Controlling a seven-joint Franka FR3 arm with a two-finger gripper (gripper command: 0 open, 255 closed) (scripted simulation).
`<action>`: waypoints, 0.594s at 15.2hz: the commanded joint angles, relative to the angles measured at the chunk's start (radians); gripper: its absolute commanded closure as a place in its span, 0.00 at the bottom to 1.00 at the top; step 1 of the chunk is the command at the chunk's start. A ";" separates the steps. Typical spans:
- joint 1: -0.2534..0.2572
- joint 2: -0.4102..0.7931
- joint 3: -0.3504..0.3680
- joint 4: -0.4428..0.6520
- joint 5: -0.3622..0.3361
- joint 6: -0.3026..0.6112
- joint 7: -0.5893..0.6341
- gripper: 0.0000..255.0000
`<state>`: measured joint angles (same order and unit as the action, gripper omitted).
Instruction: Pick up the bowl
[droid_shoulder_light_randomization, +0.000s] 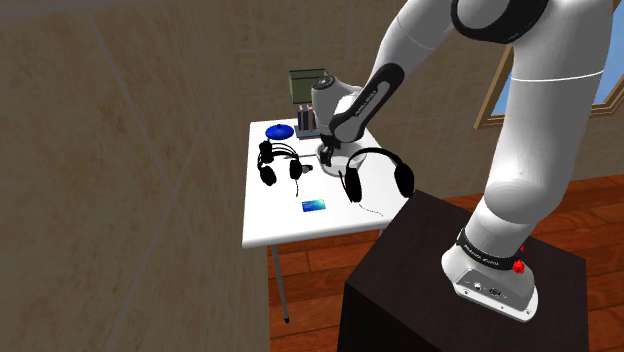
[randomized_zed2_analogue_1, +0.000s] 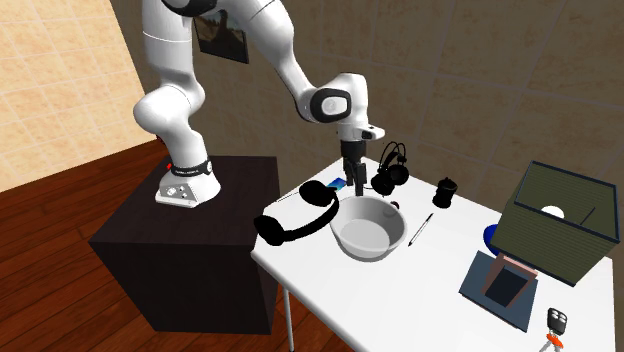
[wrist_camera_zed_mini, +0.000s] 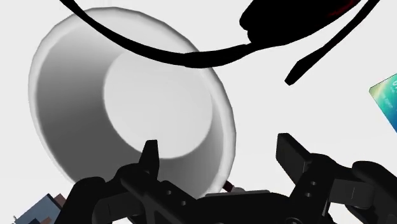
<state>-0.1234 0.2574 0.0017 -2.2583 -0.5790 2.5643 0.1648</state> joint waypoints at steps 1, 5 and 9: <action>0.007 0.057 -0.014 0.032 -0.036 0.020 0.029 0.00; 0.015 0.104 -0.029 0.038 -0.068 0.057 0.065 0.00; 0.024 0.148 -0.043 0.047 -0.096 0.090 0.096 0.00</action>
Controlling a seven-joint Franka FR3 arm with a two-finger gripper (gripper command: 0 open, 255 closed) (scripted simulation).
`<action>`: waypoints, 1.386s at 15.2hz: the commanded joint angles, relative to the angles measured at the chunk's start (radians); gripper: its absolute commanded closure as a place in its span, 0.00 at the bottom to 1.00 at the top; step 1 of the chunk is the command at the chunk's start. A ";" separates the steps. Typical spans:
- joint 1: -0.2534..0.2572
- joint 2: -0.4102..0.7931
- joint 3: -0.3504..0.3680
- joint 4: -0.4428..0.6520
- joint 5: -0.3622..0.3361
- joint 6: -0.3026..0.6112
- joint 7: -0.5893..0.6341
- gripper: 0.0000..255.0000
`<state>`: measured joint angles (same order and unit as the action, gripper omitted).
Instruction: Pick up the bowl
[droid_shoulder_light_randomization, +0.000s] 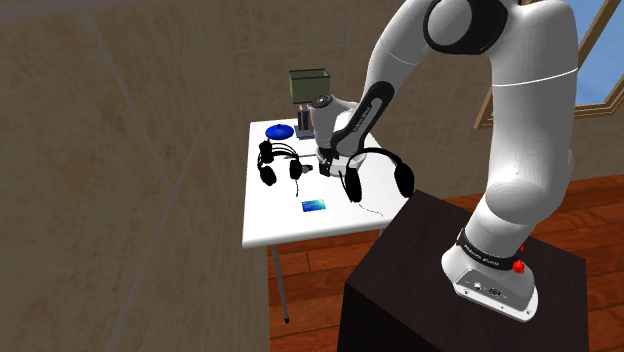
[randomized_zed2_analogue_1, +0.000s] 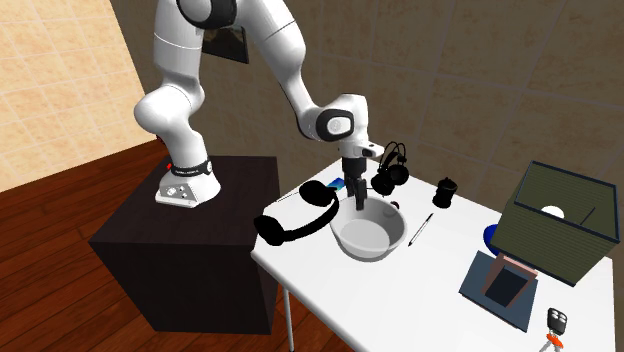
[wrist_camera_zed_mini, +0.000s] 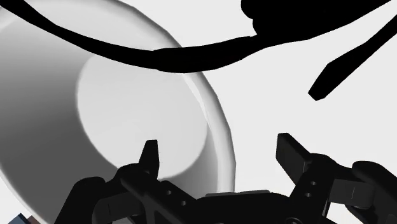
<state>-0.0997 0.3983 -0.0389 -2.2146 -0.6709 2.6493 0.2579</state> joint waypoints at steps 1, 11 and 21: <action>0.001 0.007 -0.002 0.003 -0.004 0.005 0.003 0.00; 0.000 0.007 -0.002 0.003 -0.004 0.005 0.003 1.00; -0.021 -0.112 0.034 -0.014 0.074 -0.089 -0.085 1.00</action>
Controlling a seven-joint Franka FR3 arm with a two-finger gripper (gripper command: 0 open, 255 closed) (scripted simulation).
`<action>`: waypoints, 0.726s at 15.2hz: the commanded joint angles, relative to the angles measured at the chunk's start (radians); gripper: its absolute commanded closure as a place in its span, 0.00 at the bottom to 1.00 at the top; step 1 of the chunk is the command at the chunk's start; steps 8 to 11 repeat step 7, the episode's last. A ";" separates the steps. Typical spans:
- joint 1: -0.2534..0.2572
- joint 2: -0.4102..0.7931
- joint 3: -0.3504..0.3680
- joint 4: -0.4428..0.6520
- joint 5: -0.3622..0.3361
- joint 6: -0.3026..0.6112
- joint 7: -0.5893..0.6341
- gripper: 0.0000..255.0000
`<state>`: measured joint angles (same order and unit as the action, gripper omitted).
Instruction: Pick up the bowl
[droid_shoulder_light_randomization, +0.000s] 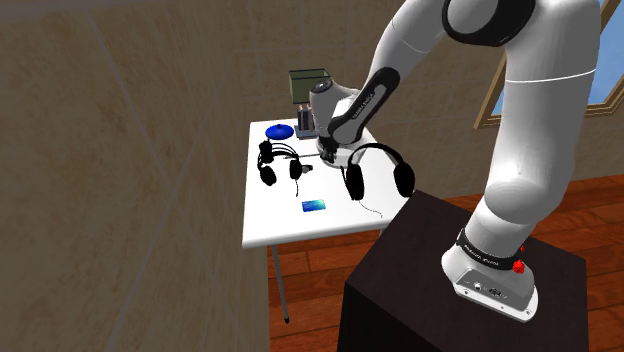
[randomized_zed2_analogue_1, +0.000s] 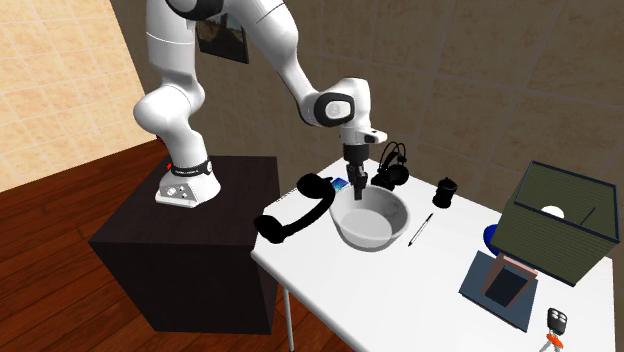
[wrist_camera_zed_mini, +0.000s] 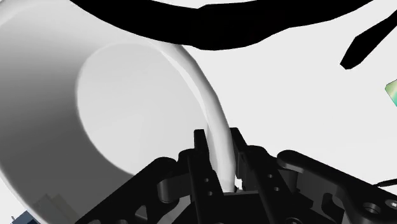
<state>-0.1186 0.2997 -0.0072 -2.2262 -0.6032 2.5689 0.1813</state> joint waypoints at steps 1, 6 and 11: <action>-0.003 -0.025 0.006 -0.003 0.015 -0.018 -0.017 1.00; -0.008 -0.070 0.017 -0.003 0.046 -0.059 -0.052 1.00; -0.008 -0.070 0.017 -0.002 0.046 -0.060 -0.052 1.00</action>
